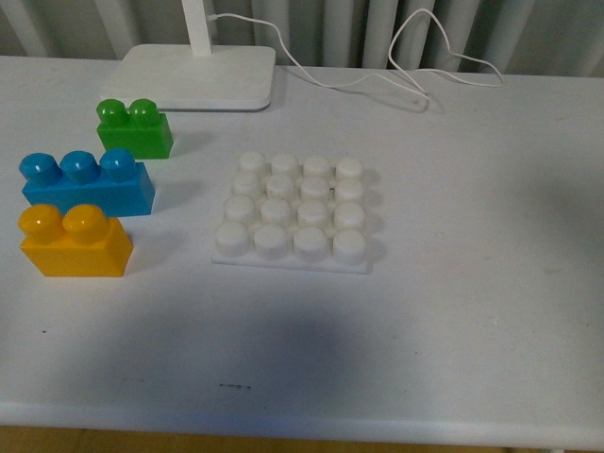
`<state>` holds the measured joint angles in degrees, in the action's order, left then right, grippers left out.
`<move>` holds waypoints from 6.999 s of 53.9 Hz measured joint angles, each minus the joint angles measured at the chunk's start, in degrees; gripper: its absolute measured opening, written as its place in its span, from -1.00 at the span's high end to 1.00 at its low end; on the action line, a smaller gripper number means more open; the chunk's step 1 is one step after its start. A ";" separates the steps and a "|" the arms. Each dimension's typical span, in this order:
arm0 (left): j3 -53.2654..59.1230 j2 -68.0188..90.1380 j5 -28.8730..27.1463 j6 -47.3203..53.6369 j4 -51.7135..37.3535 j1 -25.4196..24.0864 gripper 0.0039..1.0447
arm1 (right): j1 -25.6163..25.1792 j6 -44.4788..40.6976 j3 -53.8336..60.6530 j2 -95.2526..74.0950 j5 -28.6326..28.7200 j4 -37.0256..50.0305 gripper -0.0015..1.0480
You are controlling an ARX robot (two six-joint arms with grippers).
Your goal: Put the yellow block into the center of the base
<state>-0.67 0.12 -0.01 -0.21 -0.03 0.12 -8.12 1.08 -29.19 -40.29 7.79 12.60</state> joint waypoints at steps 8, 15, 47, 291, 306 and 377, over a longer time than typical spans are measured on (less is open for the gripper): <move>0.00 0.00 -0.02 0.00 0.00 0.00 -0.89 | 1.62 -0.57 7.76 3.48 -1.79 2.47 0.23; 0.00 0.00 -0.02 0.00 0.00 0.00 -0.89 | 4.42 -0.74 12.72 6.78 -5.77 3.78 0.67; 0.00 0.00 -0.02 0.00 0.00 0.00 -0.89 | 7.91 -1.03 23.96 18.86 -7.74 3.43 0.98; -24.33 88.70 -13.57 -11.85 -24.33 17.59 -0.89 | 8.02 -1.07 28.83 40.04 -7.72 -12.57 -0.82; -24.35 90.25 -13.94 -11.58 -25.09 17.70 -0.89 | 8.02 -1.07 28.83 40.04 -7.72 -12.57 -0.82; -28.59 75.82 -14.25 -17.16 -8.68 24.68 -0.26 | 8.02 -1.07 28.83 40.04 -7.74 -12.57 -0.82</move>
<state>-29.26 75.94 -14.26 -17.37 -8.71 24.80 -0.10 0.01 -0.36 -0.25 0.05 0.03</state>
